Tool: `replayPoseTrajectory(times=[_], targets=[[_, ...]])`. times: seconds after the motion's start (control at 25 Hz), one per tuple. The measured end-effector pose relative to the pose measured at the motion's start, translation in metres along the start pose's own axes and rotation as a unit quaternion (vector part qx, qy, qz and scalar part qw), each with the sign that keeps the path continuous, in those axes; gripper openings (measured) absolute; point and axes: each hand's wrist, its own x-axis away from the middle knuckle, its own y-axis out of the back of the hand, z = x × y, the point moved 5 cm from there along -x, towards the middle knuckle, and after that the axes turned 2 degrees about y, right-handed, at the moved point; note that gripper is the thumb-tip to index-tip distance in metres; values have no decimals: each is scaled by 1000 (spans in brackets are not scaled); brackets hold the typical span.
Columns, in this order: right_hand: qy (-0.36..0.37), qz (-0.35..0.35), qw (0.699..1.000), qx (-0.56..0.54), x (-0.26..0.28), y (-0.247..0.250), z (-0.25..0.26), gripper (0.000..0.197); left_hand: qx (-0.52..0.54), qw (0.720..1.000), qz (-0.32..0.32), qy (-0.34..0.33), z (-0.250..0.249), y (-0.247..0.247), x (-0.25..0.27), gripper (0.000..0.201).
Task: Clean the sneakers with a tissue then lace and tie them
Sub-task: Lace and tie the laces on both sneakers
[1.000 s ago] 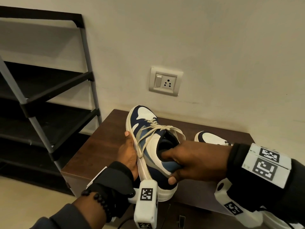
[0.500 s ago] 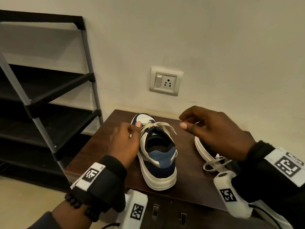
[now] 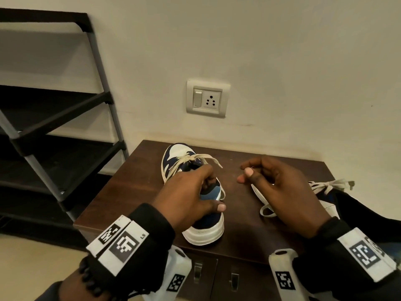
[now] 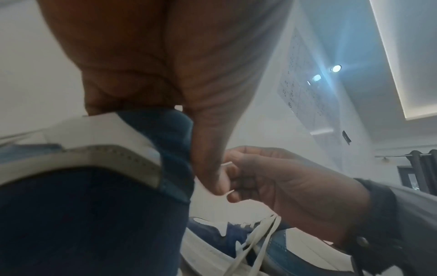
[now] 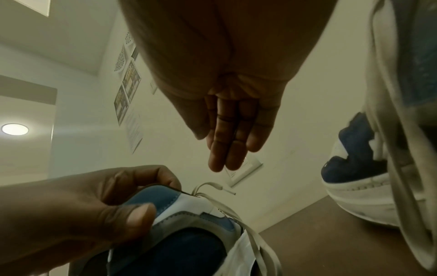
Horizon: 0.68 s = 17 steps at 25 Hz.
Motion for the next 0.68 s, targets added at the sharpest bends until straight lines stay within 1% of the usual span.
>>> replayPoseTrajectory(times=[0.04,0.08,0.12,0.2,0.32,0.44,0.48,0.56,0.68], targets=[[1,2,1000,-1,0,-1,0,17,3,1000,-19,3,-2,1,1,36],[2,6,1000,-2,0,-2,0,17,-5,1000,-24,6,-3,1,2,34],[3,9,1000,-3,0,-3,1,17,-14,1000,-16,7,-4,2,2,31],[6,14,1000,-9,0,-5,4,17,-23,1000,16,9,-3,4,1,27],[22,18,1000,-8,-1,-5,8,17,-54,997,50,5,-1,5,-1,35],[29,18,999,-8,4,-1,13,16,-84,991,103,-20,0,2,-4,28],[32,14,999,-10,7,4,14,16,-83,990,109,-21,0,2,-4,27],[35,-7,999,-14,13,19,16,15,-71,994,88,-8,0,2,-1,28],[17,-76,997,-21,24,54,10,16,-75,997,8,0,-4,11,4,28]])
